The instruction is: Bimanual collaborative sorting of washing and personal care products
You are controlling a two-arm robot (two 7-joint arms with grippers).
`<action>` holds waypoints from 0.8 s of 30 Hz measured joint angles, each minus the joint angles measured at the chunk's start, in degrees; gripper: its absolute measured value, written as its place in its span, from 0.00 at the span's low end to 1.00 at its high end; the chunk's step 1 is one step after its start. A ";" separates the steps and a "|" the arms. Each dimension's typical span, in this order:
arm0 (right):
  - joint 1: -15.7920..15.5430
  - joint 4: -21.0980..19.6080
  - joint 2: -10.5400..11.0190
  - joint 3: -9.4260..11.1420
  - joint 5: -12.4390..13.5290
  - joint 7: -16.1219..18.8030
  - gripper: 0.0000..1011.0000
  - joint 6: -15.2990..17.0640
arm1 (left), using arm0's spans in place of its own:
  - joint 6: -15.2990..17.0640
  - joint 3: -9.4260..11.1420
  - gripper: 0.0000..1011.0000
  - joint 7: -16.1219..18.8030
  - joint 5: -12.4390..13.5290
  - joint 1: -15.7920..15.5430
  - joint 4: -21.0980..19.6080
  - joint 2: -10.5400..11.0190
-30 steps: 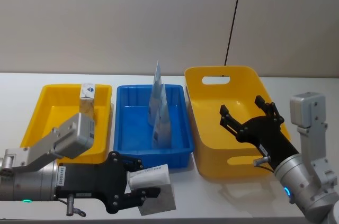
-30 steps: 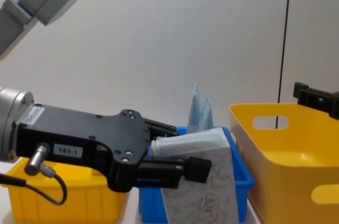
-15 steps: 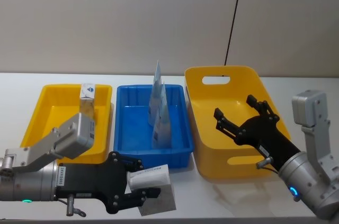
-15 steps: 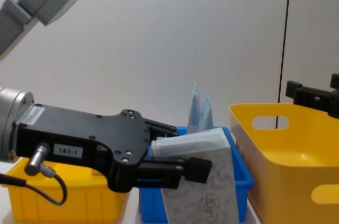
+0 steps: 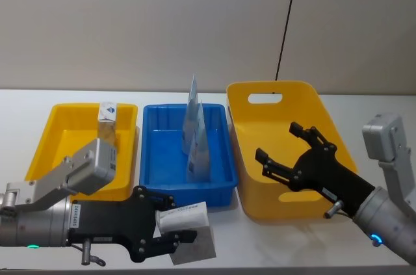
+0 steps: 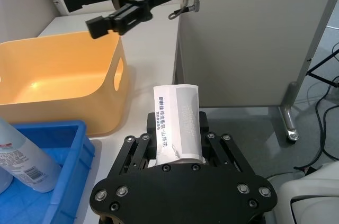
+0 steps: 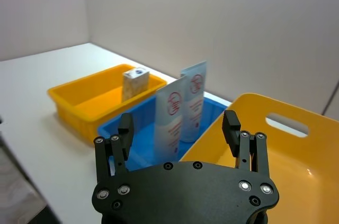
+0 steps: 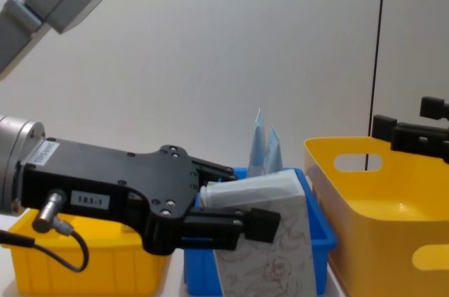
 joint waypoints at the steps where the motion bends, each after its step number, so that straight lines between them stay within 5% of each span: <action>1: 0.10 0.05 0.79 -0.10 0.35 1.25 0.99 -0.29 | 0.00 0.00 0.36 0.00 0.00 0.00 0.00 0.00; 24: 0.96 0.16 12.09 -2.10 4.49 20.70 0.99 -4.93 | 0.00 0.00 0.36 0.01 0.00 0.00 0.00 0.00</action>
